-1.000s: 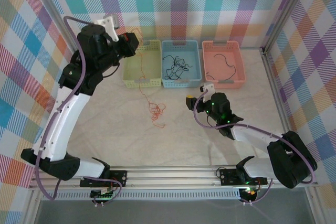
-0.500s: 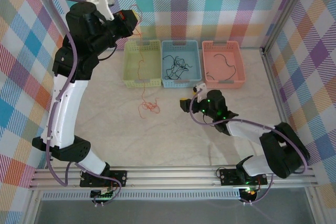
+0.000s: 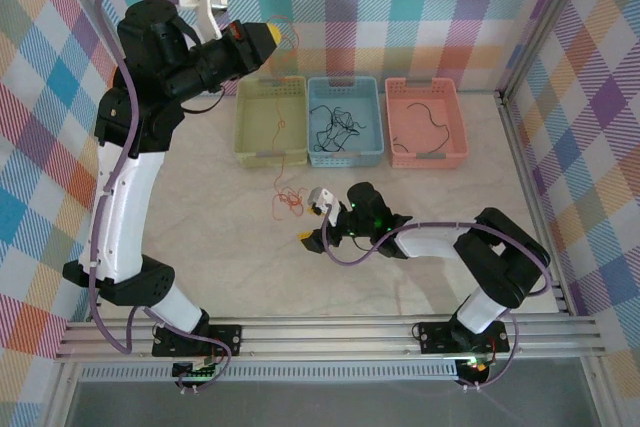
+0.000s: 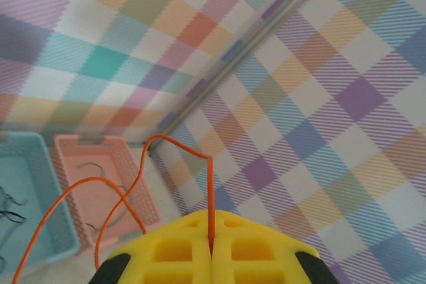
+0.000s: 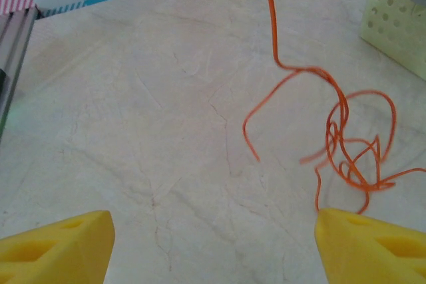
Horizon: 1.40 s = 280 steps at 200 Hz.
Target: Untangle the cables
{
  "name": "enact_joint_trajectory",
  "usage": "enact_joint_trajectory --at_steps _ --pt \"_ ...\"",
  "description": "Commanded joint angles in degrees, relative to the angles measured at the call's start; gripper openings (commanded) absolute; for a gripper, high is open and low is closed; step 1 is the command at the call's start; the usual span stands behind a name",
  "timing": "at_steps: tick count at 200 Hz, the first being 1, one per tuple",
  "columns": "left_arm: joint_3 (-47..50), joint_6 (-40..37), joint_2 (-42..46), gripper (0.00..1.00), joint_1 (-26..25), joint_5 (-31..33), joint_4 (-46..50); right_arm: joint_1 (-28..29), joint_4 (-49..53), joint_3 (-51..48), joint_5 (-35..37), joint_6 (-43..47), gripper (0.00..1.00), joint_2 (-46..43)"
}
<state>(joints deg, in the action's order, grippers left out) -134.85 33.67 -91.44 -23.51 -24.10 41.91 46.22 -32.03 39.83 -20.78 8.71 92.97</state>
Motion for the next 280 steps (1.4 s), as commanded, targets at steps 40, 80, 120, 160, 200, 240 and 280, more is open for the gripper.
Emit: enact_joint_trajectory --at_steps 40,80,120,160,200,240,280 --pt "-1.1 7.9 3.9 0.00 0.5 -8.6 -5.3 0.6 4.5 3.6 5.8 4.7 0.80 2.7" --pt "-1.3 13.2 6.4 0.00 0.5 -10.8 -9.4 0.6 4.5 3.7 6.9 4.7 0.76 3.2" --pt "-2.4 17.1 7.7 0.00 0.5 -12.0 -11.9 0.6 6.0 4.5 5.8 4.9 0.66 3.4" --pt "-2.3 22.1 8.1 0.00 0.4 -12.9 -15.8 0.6 5.2 4.1 3.7 4.6 0.60 3.0" --pt "-2.3 21.1 8.3 0.00 0.0 -11.3 -15.5 1.0 3.5 3.3 -6.2 5.0 0.67 3.0" --pt "-2.3 17.8 6.7 0.00 0.0 -9.7 -12.8 2.0 3.0 2.3 -7.9 7.9 0.71 1.9" --pt "-2.1 16.2 4.8 0.00 0.0 -8.8 -11.9 2.1 -1.0 -0.4 -12.4 10.1 0.75 0.4"
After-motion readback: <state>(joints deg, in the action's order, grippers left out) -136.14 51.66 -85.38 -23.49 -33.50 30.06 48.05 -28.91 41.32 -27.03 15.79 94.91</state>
